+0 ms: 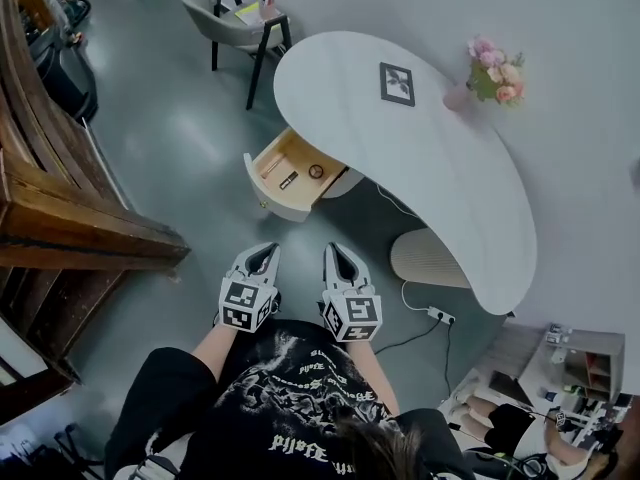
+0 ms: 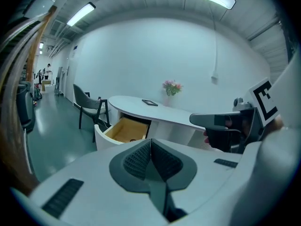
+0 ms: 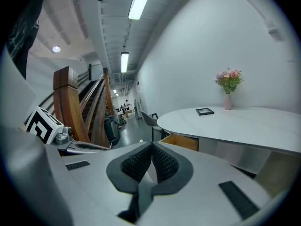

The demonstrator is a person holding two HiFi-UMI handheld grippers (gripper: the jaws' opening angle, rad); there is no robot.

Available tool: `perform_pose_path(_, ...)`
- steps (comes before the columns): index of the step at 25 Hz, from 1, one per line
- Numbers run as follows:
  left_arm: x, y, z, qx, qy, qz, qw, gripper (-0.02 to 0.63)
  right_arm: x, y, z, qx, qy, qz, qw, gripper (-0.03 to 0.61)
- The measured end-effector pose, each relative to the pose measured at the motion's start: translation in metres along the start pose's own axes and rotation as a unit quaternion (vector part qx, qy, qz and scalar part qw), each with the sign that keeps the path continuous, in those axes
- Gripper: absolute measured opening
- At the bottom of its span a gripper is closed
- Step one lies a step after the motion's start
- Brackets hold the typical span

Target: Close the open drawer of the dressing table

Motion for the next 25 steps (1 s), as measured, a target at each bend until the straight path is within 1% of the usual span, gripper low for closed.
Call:
perform_pose_path(4, -0.015, 0.028, -0.008, -0.003, 0.006, 0.002, 1.0000, 0.025, -0.029, 0.002, -0.001, -0.015, 0.001, 0.019, 1.000, 0.026)
perform_pose_path(7, -0.026, 0.053, -0.011, -0.001, 0.014, 0.005, 0.9999, 0.025, -0.053, 0.006, -0.003, -0.020, 0.003, 0.026, 0.999, 0.026)
perform_pose_path(13, -0.050, 0.086, -0.008, -0.017, 0.051, 0.022, 0.9983, 0.025, -0.086, 0.013, -0.006, -0.025, 0.016, 0.038, 0.999, 0.026)
perform_pose_path(16, -0.065, 0.101, -0.011, -0.020, 0.059, 0.016, 0.9979, 0.025, -0.103, 0.007, -0.010, -0.033, 0.015, 0.040, 0.999, 0.026)
perform_pose_path(21, -0.082, 0.115, -0.001, -0.010, 0.085, -0.003, 0.9963, 0.025, -0.119, -0.002, -0.007, -0.049, 0.025, 0.039, 0.998, 0.026)
perform_pose_path(25, -0.095, 0.123, 0.004, -0.003, 0.102, -0.008, 0.9947, 0.026, -0.134, -0.006, -0.002, -0.062, 0.036, 0.032, 0.997, 0.026)
Point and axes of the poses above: the fingertips, and each gripper's own axes: x backward along the fingers, y to its left, z out of its underside, the point moved 9 cm from there along x, backward along the fingers, and after that the axes turned 3 degrees about -z, right-handed, at the moved point
